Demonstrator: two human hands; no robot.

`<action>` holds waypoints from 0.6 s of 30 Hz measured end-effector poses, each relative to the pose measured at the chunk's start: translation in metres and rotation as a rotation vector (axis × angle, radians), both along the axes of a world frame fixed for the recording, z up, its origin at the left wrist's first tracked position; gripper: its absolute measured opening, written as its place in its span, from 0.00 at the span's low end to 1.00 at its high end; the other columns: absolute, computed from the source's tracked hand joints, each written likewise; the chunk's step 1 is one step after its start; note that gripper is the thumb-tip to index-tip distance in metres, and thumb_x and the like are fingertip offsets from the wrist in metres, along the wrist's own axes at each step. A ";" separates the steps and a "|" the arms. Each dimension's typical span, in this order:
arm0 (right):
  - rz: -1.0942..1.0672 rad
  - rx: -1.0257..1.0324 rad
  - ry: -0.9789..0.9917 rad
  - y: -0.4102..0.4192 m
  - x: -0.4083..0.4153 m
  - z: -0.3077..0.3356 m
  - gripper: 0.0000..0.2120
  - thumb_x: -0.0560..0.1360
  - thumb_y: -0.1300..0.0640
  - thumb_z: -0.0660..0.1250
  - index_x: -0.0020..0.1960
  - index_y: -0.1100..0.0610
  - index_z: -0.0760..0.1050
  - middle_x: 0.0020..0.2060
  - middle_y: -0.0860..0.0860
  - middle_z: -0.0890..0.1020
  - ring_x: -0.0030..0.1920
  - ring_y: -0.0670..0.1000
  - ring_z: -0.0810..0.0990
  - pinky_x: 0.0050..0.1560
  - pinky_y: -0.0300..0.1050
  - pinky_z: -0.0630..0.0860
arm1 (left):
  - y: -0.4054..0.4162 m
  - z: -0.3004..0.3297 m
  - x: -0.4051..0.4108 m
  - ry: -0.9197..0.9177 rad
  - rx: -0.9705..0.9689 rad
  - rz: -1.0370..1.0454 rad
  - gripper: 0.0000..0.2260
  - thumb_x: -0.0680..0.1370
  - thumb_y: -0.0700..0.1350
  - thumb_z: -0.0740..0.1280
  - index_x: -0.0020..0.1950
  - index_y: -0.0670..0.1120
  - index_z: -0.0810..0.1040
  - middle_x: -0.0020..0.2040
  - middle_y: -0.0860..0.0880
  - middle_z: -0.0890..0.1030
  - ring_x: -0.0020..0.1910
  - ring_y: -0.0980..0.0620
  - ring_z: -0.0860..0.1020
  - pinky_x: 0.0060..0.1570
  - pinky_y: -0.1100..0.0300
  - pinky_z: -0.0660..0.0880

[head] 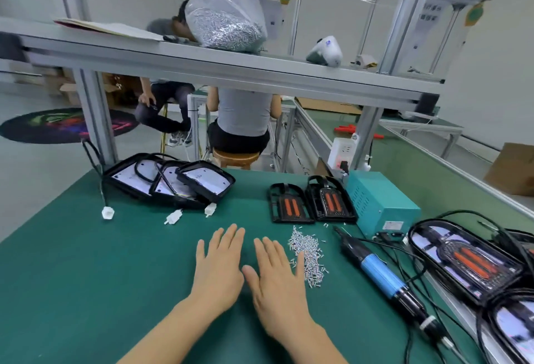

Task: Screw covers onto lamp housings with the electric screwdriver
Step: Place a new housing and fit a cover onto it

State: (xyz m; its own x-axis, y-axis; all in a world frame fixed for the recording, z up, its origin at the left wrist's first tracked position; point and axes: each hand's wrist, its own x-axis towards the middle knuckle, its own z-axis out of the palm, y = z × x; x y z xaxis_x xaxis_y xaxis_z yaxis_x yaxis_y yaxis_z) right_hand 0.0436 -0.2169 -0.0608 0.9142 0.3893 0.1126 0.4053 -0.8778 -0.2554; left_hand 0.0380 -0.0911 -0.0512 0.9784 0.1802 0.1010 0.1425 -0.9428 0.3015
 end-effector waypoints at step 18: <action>0.084 0.159 0.184 0.072 0.030 0.003 0.26 0.84 0.43 0.45 0.80 0.47 0.46 0.79 0.42 0.52 0.79 0.44 0.45 0.75 0.53 0.34 | 0.136 0.031 0.091 -0.148 0.673 -0.034 0.22 0.75 0.36 0.62 0.69 0.46 0.67 0.67 0.47 0.71 0.69 0.44 0.64 0.73 0.41 0.43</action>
